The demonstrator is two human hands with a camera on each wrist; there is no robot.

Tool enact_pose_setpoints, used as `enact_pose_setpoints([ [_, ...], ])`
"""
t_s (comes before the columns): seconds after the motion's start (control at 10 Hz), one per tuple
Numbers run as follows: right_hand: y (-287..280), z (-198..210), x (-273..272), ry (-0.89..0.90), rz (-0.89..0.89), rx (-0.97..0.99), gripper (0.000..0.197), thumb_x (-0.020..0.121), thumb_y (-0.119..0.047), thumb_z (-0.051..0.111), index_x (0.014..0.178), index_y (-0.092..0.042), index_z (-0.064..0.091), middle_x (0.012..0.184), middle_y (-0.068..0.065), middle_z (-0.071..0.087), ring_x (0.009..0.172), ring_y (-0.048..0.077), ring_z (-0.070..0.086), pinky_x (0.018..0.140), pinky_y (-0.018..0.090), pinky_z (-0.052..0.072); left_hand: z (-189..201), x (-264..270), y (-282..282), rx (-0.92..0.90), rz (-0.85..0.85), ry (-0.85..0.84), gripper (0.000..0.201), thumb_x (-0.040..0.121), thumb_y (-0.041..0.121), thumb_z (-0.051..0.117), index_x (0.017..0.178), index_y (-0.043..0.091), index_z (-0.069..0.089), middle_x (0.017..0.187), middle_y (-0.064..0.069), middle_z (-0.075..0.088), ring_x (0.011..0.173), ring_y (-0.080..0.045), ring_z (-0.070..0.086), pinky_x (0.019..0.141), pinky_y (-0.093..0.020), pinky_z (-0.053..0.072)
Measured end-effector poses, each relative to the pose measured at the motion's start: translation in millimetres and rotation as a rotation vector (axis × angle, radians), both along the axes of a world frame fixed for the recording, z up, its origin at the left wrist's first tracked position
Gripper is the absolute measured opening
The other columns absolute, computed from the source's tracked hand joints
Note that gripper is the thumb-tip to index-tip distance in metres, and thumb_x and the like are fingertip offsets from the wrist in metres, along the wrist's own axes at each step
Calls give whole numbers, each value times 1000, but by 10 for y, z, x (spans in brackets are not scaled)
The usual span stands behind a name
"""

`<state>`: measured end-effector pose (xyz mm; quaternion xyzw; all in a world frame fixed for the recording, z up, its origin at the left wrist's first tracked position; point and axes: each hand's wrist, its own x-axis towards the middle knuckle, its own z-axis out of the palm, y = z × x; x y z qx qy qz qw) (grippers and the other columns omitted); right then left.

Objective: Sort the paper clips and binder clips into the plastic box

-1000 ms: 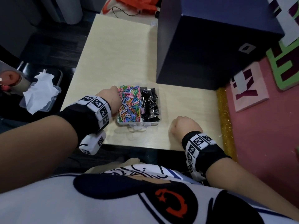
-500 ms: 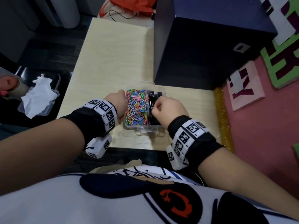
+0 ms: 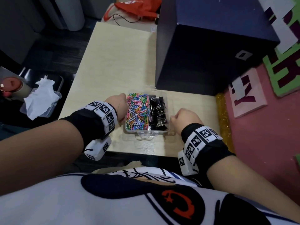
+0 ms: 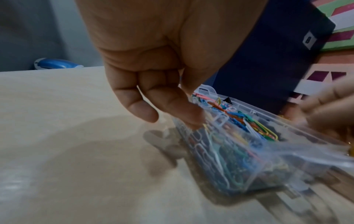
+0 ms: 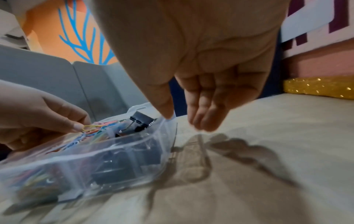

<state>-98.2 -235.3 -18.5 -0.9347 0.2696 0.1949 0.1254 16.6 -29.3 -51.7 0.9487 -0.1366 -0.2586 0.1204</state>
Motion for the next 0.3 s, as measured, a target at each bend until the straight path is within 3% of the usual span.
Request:
enact_pose_setpoints([
  [0.1, 63, -61, 17, 162, 127, 11, 29, 93, -18, 42, 103, -10, 68, 98, 10, 69, 91, 28, 64, 79, 34, 53, 35, 42, -17, 15, -8, -17, 24, 100, 23, 38, 110, 5, 50, 94, -18, 68, 88, -33, 63, 79, -39, 51],
  [0.2, 104, -80, 49, 146, 143, 23, 30, 92, -9, 40, 105, -10, 67, 102, 10, 68, 94, 30, 63, 84, 36, 54, 27, 76, -19, 34, -2, -24, 26, 100, 25, 39, 111, 4, 51, 93, -17, 68, 86, -33, 65, 81, -41, 53],
  [0.3, 80, -6, 74, 129, 149, 37, 28, 91, -11, 43, 106, -8, 66, 104, 11, 68, 96, 30, 63, 84, 34, 53, 11, 124, -12, -3, 25, -4, 26, 100, 27, 39, 110, 7, 52, 91, -15, 68, 88, -31, 65, 84, -41, 52],
])
